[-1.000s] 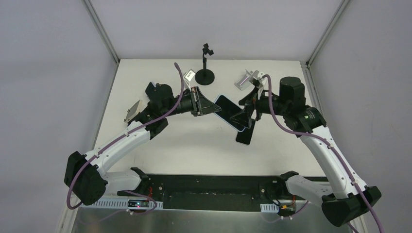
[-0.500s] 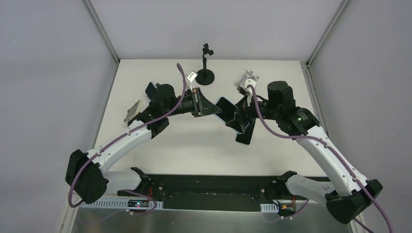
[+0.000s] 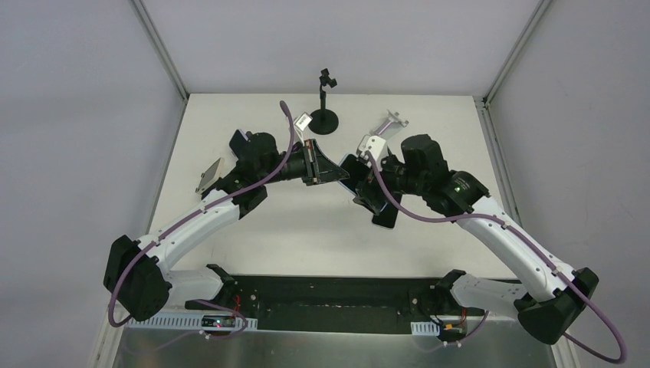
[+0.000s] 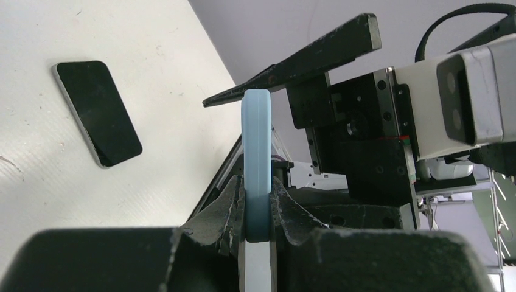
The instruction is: Remove the phone from the phone stand
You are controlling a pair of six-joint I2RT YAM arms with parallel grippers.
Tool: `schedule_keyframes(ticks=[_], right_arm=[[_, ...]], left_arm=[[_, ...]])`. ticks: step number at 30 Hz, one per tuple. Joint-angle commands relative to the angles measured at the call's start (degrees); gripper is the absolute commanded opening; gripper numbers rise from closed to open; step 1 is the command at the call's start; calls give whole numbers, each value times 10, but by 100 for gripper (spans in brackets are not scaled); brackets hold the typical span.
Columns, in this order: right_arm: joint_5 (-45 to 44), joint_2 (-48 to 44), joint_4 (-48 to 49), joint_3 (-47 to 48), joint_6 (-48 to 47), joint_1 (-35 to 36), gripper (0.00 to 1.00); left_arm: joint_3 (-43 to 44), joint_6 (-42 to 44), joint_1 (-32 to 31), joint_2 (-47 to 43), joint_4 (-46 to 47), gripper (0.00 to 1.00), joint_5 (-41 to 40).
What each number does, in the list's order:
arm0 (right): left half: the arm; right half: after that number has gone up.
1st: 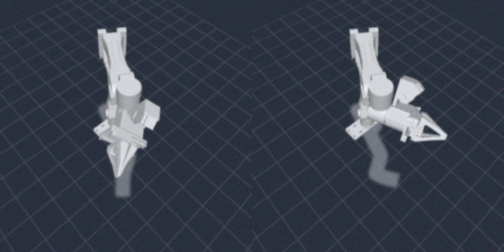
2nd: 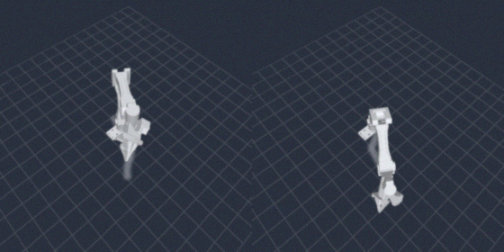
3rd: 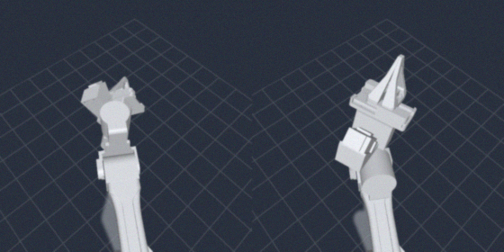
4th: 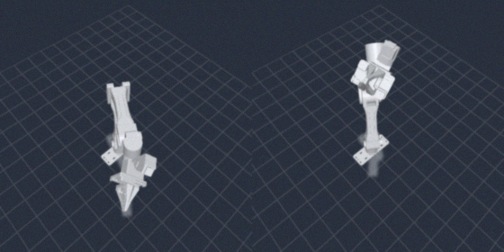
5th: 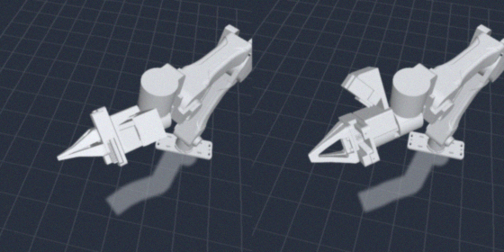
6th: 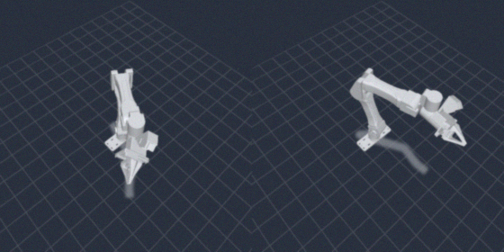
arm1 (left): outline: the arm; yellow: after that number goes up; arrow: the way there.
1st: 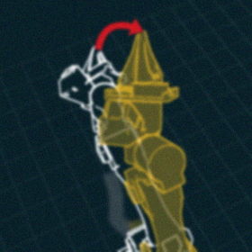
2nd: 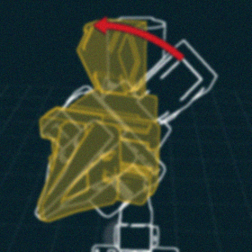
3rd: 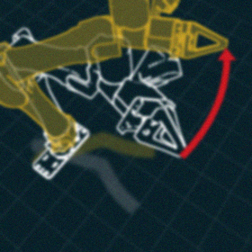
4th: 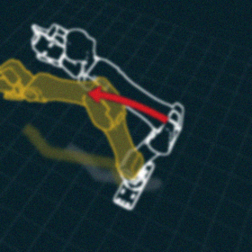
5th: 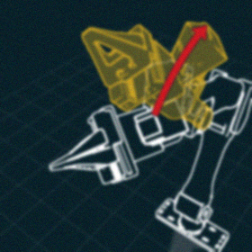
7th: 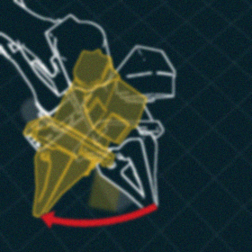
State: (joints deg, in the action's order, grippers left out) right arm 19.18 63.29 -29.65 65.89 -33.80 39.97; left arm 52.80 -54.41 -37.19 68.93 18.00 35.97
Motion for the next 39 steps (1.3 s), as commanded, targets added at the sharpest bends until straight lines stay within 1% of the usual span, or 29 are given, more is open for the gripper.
schedule_keyframes(ticks=[1,5,7,8,9,11,12,13,14,15,16,17,19,20,21,22,24,26,28,30,32,33,36,39], right_arm=[[-50,-2,-3,6,-35,14,88],[-54,2,-5,7,-39,21,80],[-54,6,-6,7,-38,23,73],[-56,7,-3,7,-35,24,68],[-57,9,-1,8,-27,24,58],[-60,11,5,8,-10,24,48],[-58,10,8,8,-2,25,43],[-55,8,12,6,8,24,36],[-53,7,18,5,19,24,19],[-55,6,28,3,35,24,5],[-60,5,35,3,54,24,0],[-64,4,41,3,73,24,0],[-68,0,50,1,103,24,0],[-69,-4,55,-2,120,24,0],[-71,-8,61,-5,135,24,0],[-75,-11,68,-9,159,24,0],[-96,-14,79,-18,207,25,0],[-131,-9,81,-17,268,24,0],[-179,9,63,-5,336,24,0],[-247,33,38,15,426,25,0],[-303,59,22,22,524,24,0],[-317,71,18,22,578,24,0],[-341,110,11,21,699,27,0],[-388,169,-11,38,763,35,0]], left_arm=[[28,-3,-5,-9,51,0,16],[29,-4,-5,-5,51,0,16],[30,-4,-4,-4,51,0,19],[30,-3,-5,-5,51,0,19],[30,-3,-5,-5,51,0,20],[30,-1,-4,-5,51,0,21],[29,0,-4,-6,49,5,20],[27,3,-4,-7,50,12,20],[26,4,-3,-8,50,19,18],[24,5,-1,-9,49,25,16],[23,7,1,-10,49,35,15],[22,8,4,-11,48,45,11],[18,8,15,-15,47,62,8],[16,9,22,-18,46,75,6],[13,9,37,-21,44,85,3],[8,2,55,-25,42,89,0],[-8,-21,102,-34,38,93,-3],[-28,-32,153,-47,34,94,-1],[-49,-22,195,-67,23,96,-3],[-59,10,222,-92,-6,97,-14],[-56,57,231,-116,-65,98,-37],[-53,82,231,-127,-94,98,-58],[-41,147,231,-158,-173,99,-109],[-34,199,231,-189,-249,99,-168]])
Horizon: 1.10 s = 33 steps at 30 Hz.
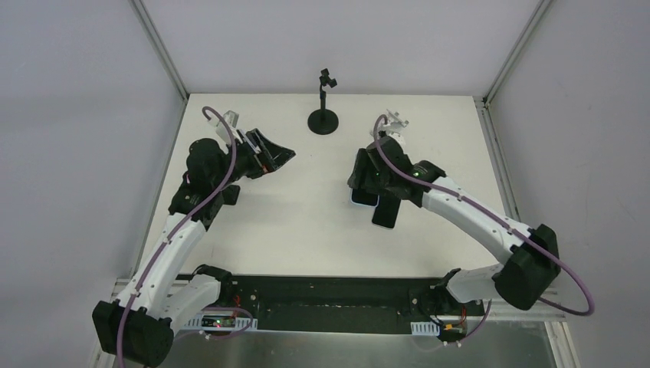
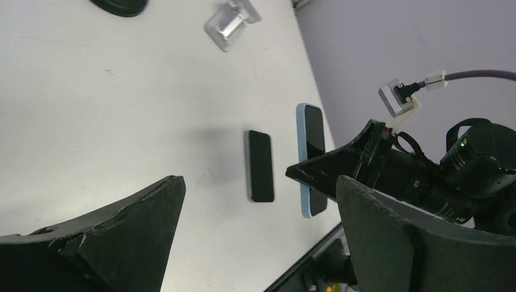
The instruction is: Remove the phone from the phone stand
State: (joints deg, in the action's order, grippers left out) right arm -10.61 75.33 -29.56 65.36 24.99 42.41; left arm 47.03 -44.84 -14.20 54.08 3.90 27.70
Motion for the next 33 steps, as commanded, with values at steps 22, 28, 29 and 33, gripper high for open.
schedule_keyframes(ticks=[22,28,29,33], right_arm=[[-141,308,-30,91,212,17,0],[-136,303,-30,54,196,16,0],[-134,301,-29,46,195,15,0],[-121,292,-18,8,193,7,0]], left_arm=[[-57,171,1,-153,-163,99,-165],[-68,178,1,-156,-168,99,-157],[-70,178,1,-157,-169,99,-157],[-76,176,1,-159,-171,99,-158]])
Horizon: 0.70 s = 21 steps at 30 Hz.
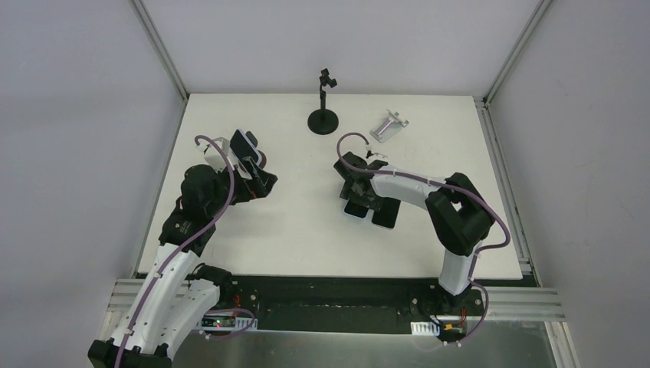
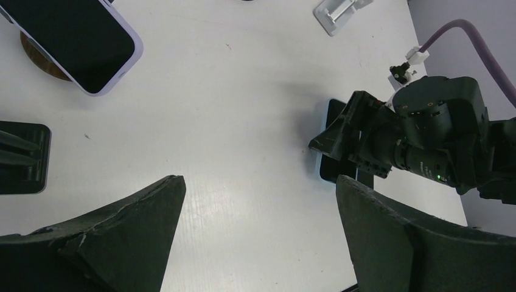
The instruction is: Remove the phone from the phone stand
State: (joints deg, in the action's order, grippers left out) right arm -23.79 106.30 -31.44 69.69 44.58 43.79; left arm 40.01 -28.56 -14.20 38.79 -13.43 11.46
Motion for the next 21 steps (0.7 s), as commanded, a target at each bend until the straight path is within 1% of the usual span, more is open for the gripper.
schedule_keyframes(ticks=[1,9,10,12,15,17,19,21], right_arm=[[12,-18,2,-42,-4,-8,0],[15,-11,0,-58,-20,-16,0],[20,-6,0,-56,-23,-17,2],[29,4,-3,-46,-25,-17,9],[38,18,-5,-37,-21,-19,32],[42,28,-5,-34,-17,-20,45],[42,32,-5,-32,-12,-21,53],[43,37,-5,-32,-11,-22,57]], left_arm=[[-7,13,1,-6,2,99,4],[-8,7,1,-1,2,99,8],[-7,7,1,0,2,99,8],[-7,7,1,0,1,99,9],[-8,5,1,-1,1,99,10],[-10,2,1,-3,1,99,9],[-11,1,1,-3,1,99,9],[-12,0,1,-3,1,99,10]])
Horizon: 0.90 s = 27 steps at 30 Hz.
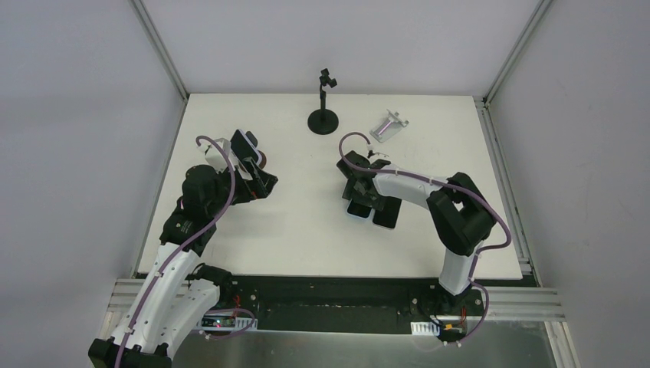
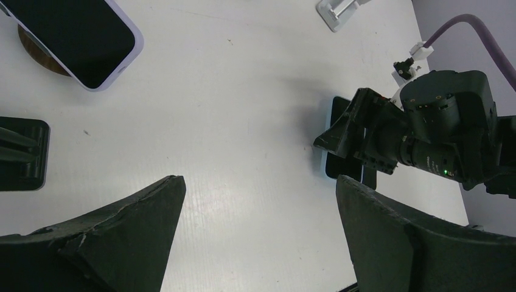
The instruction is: Remove the phone from the phone stand
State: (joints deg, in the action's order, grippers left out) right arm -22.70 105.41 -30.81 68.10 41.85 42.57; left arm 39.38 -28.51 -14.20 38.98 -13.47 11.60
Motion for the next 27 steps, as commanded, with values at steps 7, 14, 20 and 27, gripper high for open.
schedule_keyframes(ticks=[7,14,20,27], right_arm=[[31,58,-24,-7,7,-11,71],[29,73,-42,6,-4,-9,84],[34,75,-44,8,-9,-10,89],[20,53,-54,12,-16,-9,90]], left_arm=[[-5,-4,1,-1,1,99,9],[-7,-8,1,2,1,99,9],[-8,-8,1,2,0,99,6],[2,-1,1,7,-2,99,-4]])
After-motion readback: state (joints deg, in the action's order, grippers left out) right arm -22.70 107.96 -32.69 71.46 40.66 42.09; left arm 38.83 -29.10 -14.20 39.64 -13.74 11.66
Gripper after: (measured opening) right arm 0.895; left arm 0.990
